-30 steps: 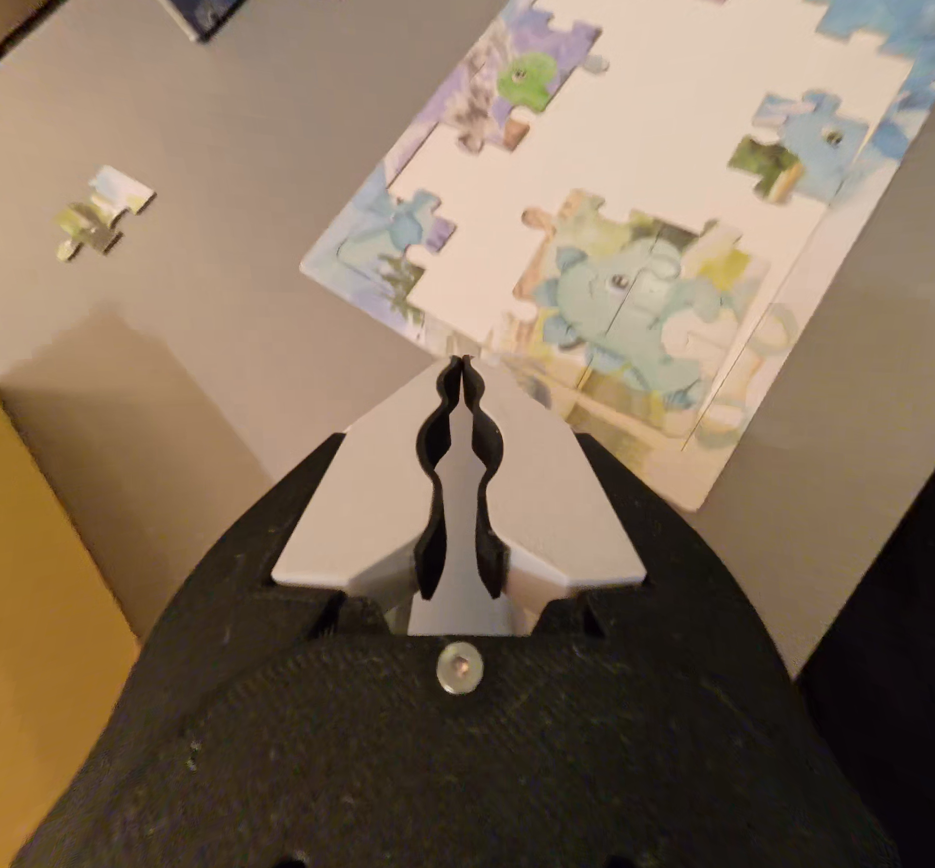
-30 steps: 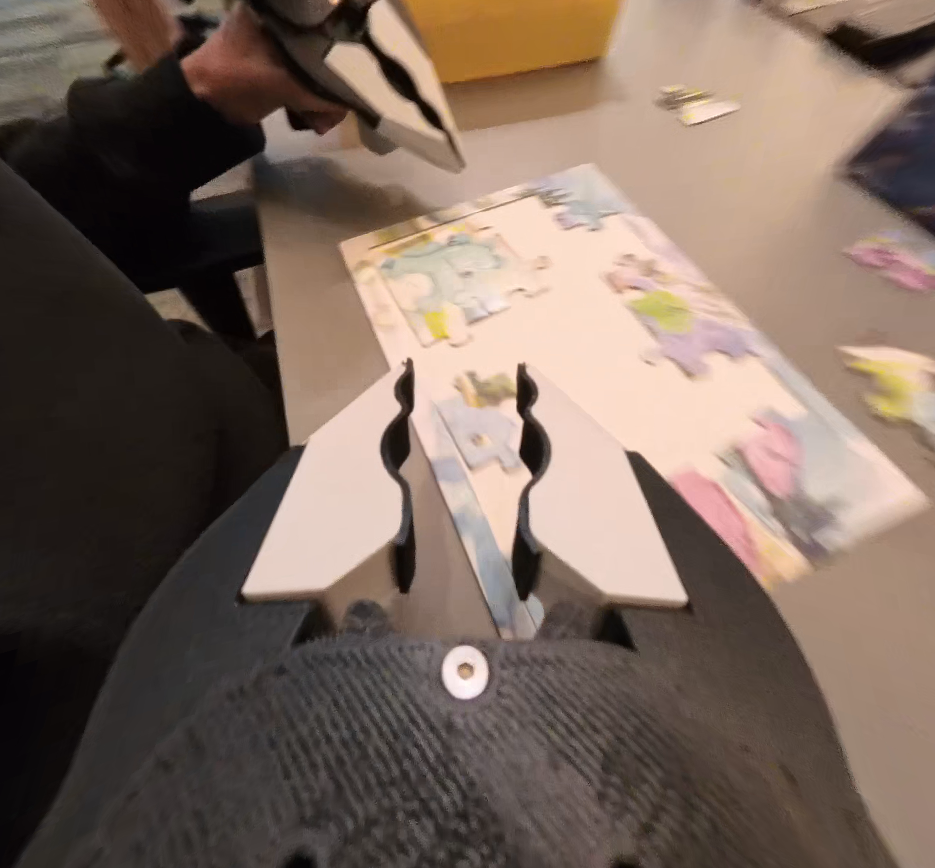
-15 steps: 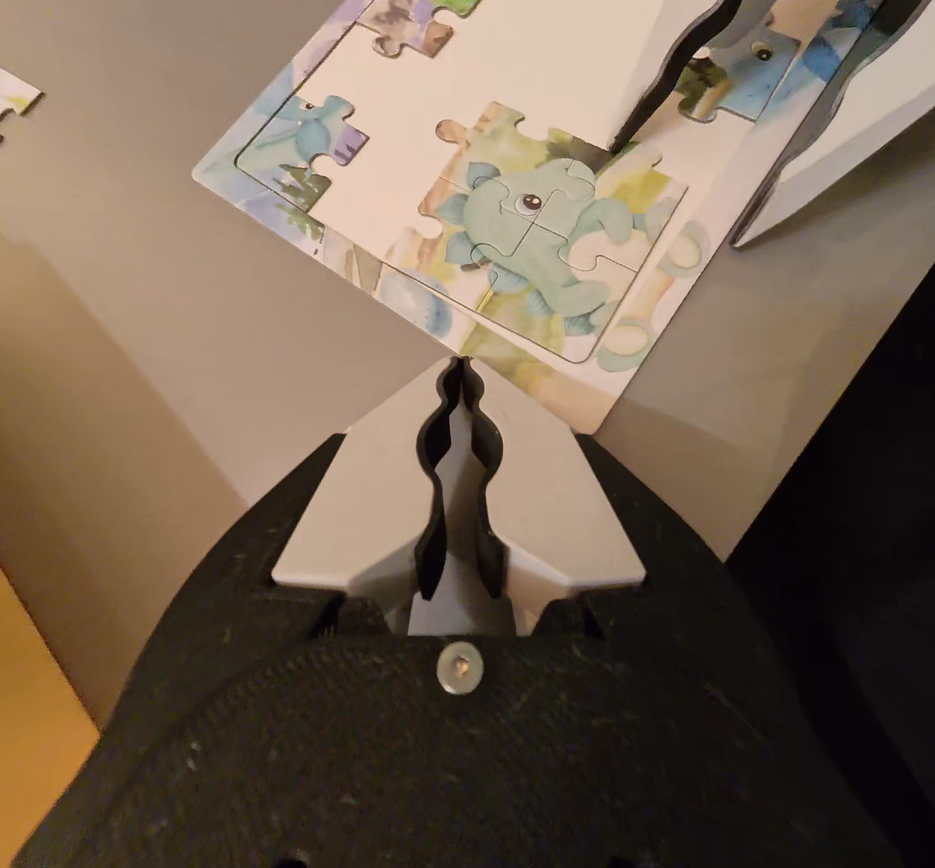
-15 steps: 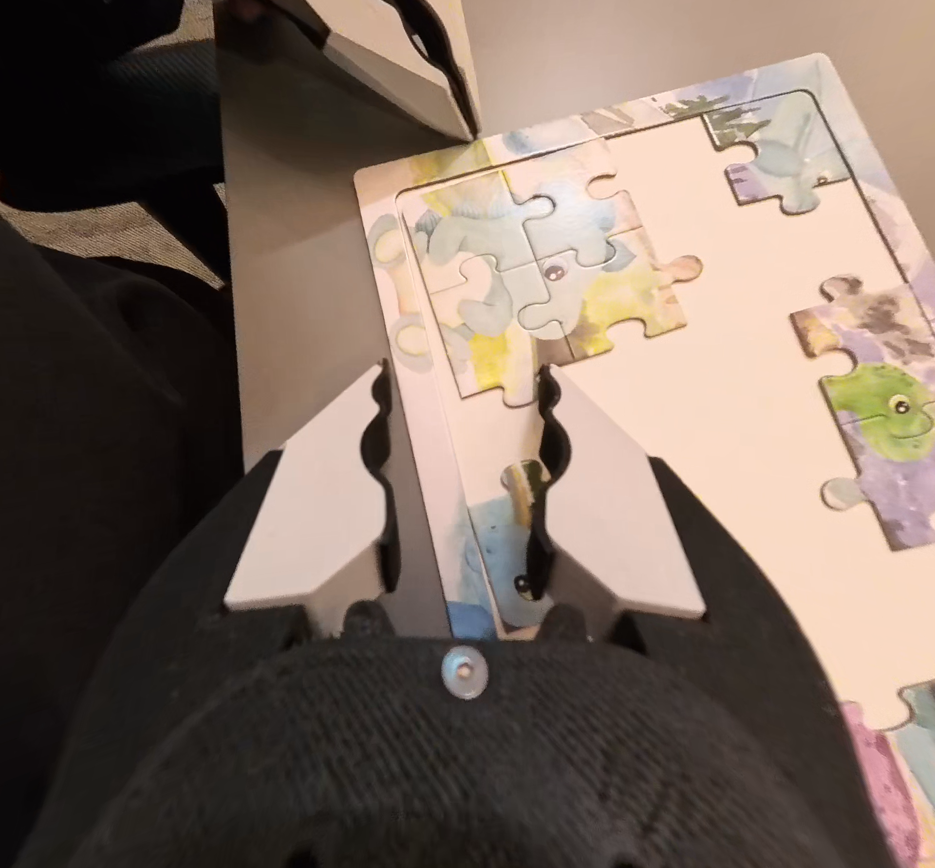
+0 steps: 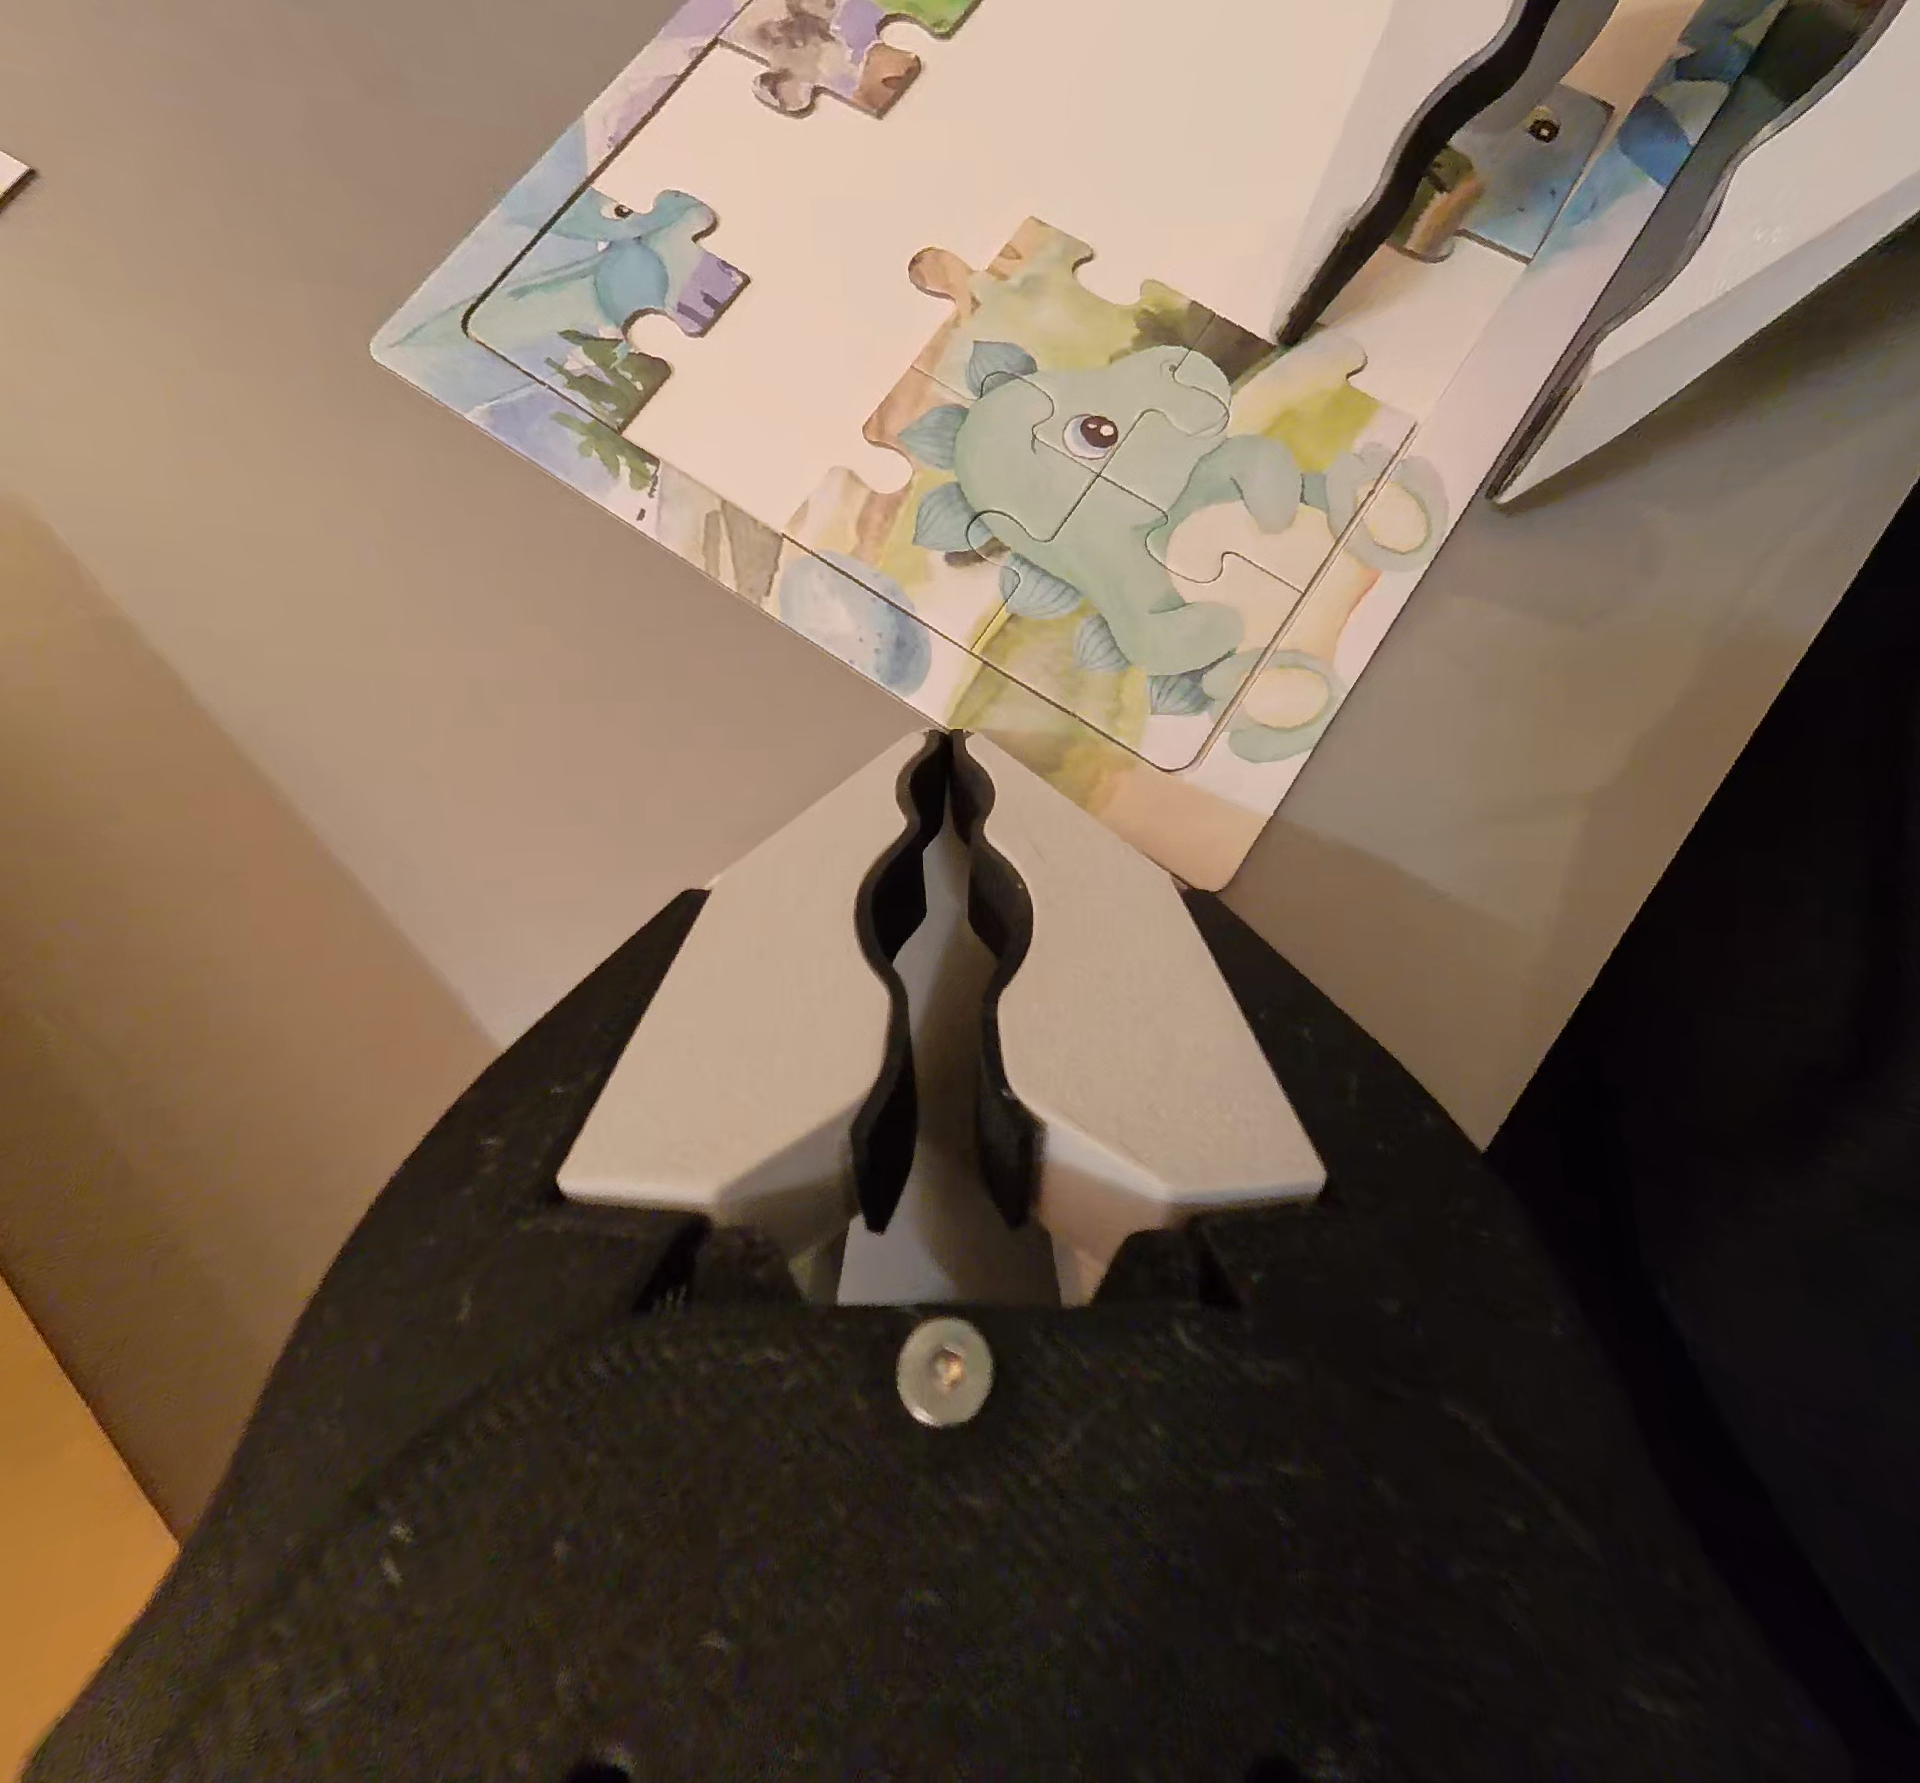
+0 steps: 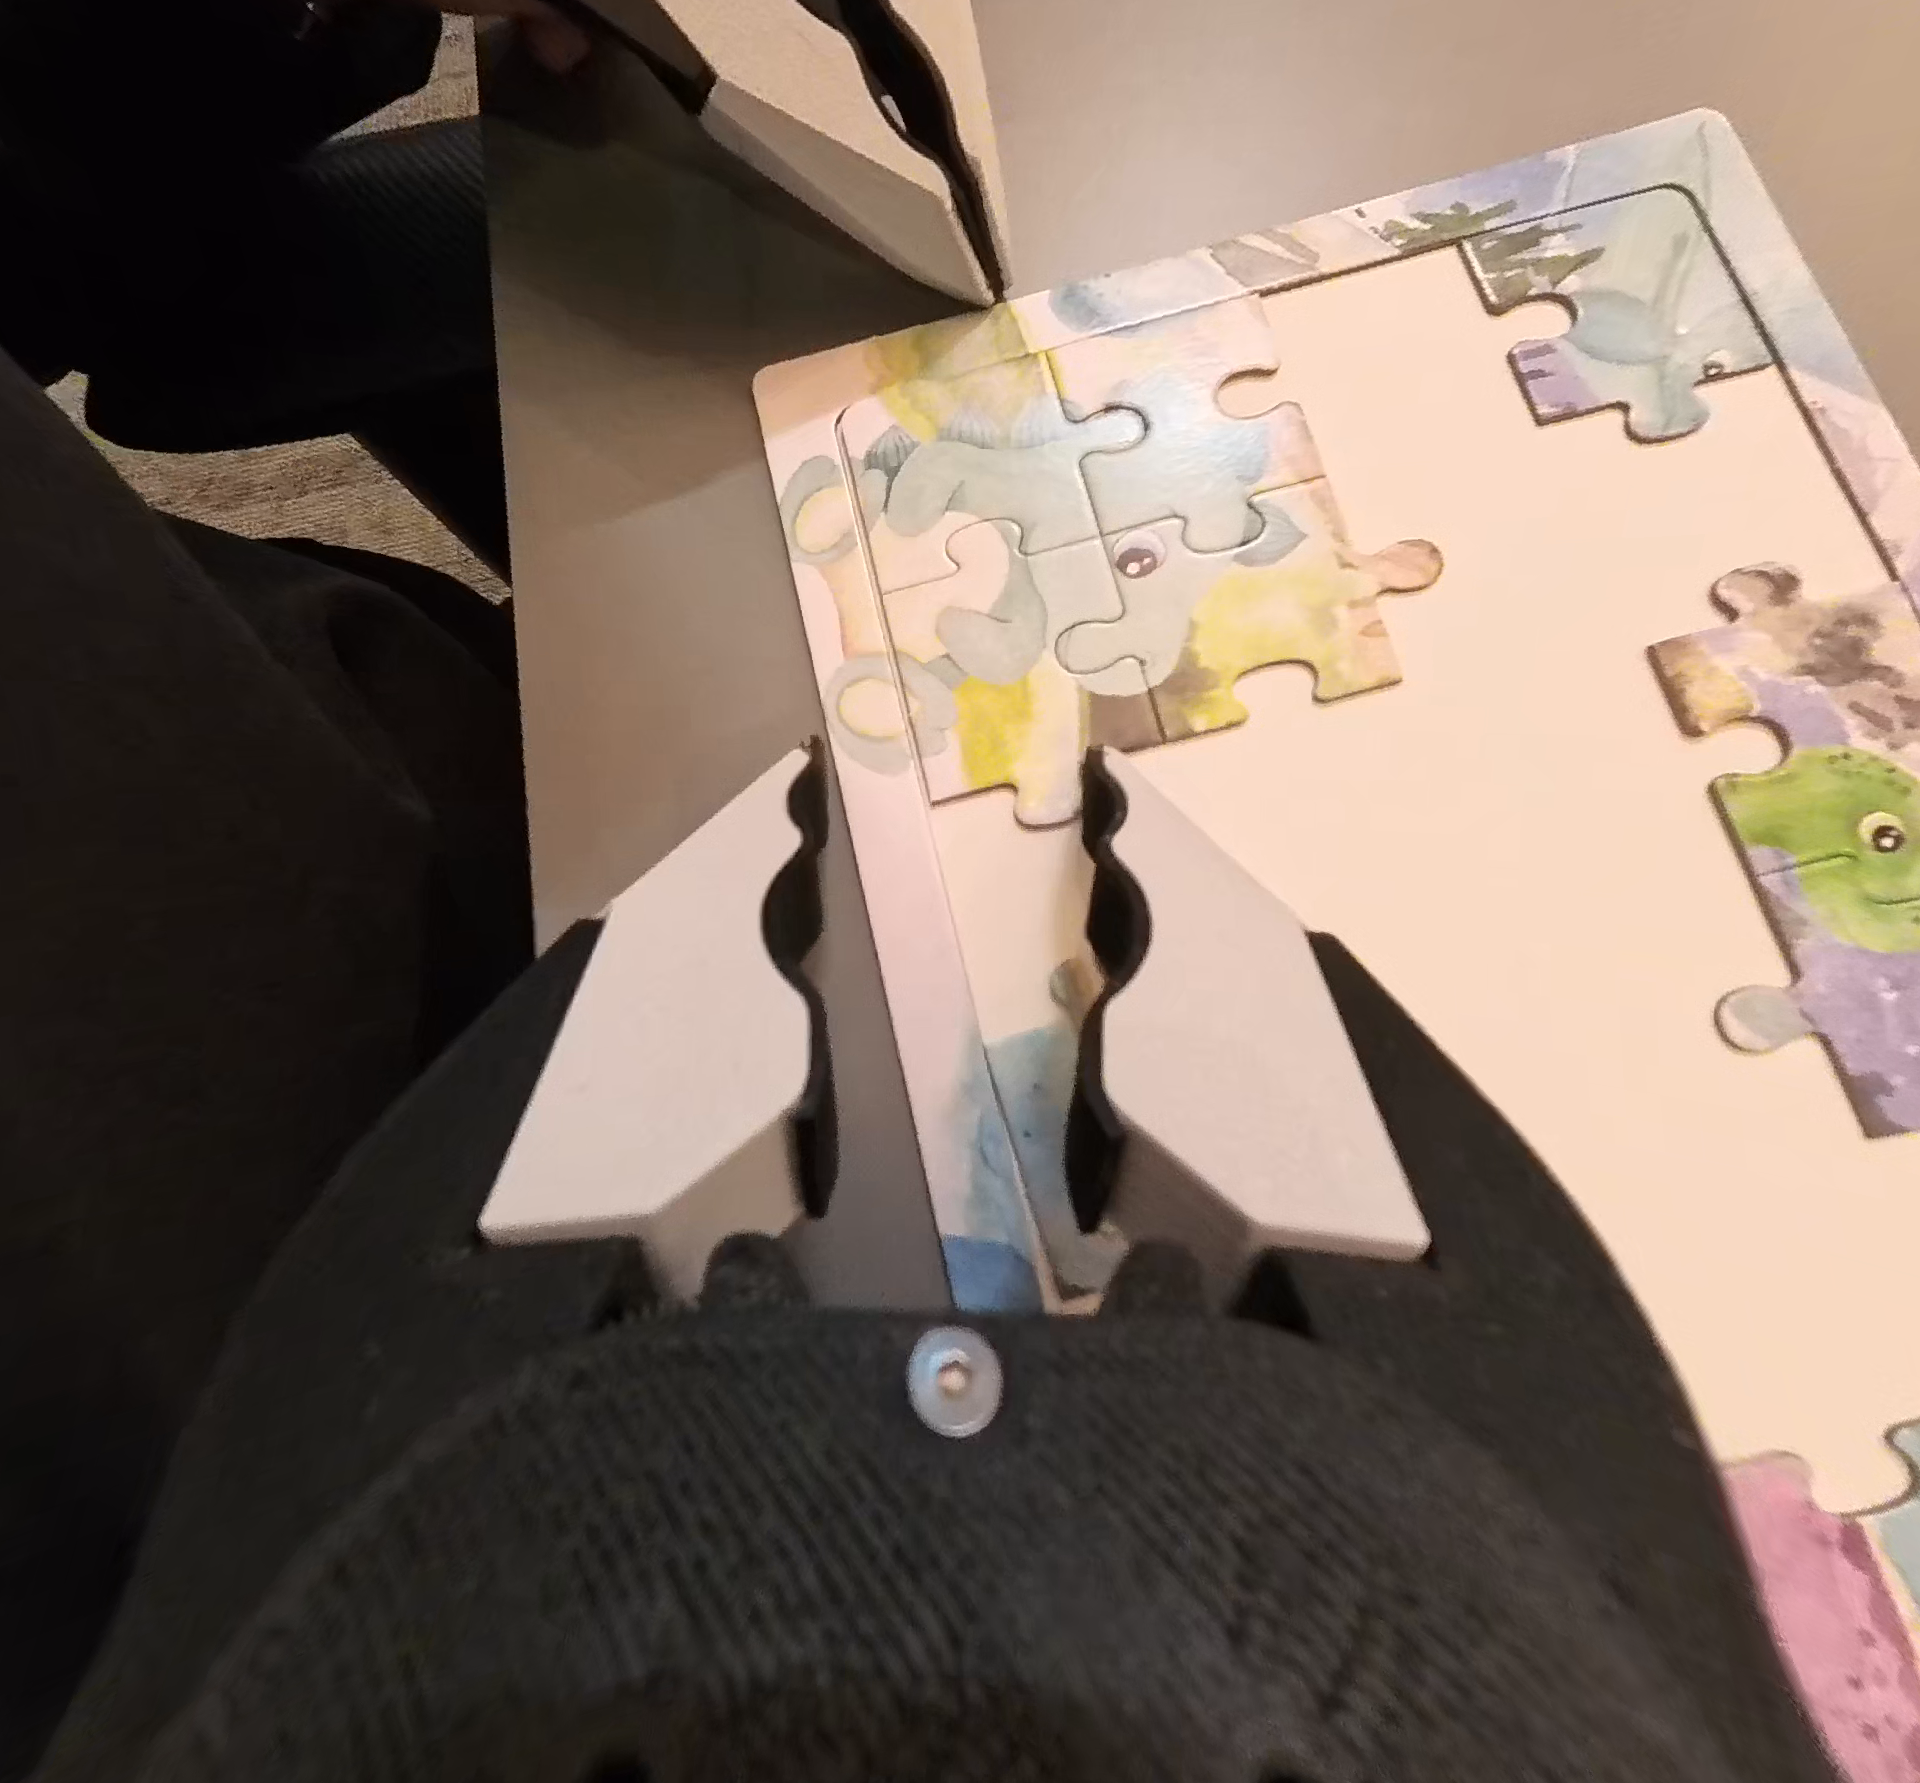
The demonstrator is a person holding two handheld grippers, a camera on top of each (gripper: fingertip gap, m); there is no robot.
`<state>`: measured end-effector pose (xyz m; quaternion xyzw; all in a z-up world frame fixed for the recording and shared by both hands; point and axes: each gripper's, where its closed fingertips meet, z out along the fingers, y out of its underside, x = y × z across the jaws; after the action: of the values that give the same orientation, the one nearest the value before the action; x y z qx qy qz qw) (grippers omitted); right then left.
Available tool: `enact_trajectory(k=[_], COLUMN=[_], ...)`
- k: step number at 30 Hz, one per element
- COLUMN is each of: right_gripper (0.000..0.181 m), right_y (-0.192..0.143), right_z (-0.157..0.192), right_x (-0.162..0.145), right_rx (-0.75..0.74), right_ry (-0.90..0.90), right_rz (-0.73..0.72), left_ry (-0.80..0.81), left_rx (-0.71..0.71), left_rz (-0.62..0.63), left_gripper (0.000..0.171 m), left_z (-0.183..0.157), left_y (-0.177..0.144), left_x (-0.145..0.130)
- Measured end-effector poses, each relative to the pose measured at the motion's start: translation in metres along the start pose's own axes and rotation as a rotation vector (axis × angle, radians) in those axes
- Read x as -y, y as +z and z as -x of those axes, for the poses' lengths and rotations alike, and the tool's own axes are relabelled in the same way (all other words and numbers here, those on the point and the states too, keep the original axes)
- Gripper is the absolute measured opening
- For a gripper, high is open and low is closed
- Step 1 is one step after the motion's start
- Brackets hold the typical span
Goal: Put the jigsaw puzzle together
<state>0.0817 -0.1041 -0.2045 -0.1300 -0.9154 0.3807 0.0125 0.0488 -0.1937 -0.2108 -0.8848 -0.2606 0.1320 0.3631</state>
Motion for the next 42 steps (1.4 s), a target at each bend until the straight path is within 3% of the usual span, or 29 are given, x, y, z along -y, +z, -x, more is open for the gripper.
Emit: enact_trajectory(k=[2, 6, 10, 13, 38, 42], right_gripper=[0.053, 0.081, 0.108, 0.114, 0.111, 0.114], right_y=[-0.004, -0.007, 0.009, 0.019, 0.026, 0.003], right_z=[-0.006, -0.023, -0.026, -0.027, -0.024, -0.033], right_x=[0.006, 0.026, 0.024, 0.02, 0.014, 0.039], right_rx=[-0.027, -0.066, -0.011, -0.016, -0.001, -0.06], right_ry=[-0.014, -0.055, -0.106, -0.143, -0.132, -0.166], right_rz=[-0.029, -0.092, -0.007, 0.049, 0.072, -0.045], left_ry=[0.001, 0.003, -0.002, -0.019, -0.04, -0.097], left_rx=[0.0, 0.008, 0.007, -0.008, -0.005, 0.042], left_rz=[0.0, 0.001, 0.002, 0.001, -0.002, -0.102], left_gripper=[0.0, 0.0, 0.0, 0.0, 0.0, 0.003], left_z=[0.0, 0.001, 0.001, 0.001, 0.006, 0.023], left_y=[0.0, 0.0, 0.001, 0.001, 0.003, -0.005], left_x=[0.0, 0.0, 0.001, 0.001, 0.003, 0.02])
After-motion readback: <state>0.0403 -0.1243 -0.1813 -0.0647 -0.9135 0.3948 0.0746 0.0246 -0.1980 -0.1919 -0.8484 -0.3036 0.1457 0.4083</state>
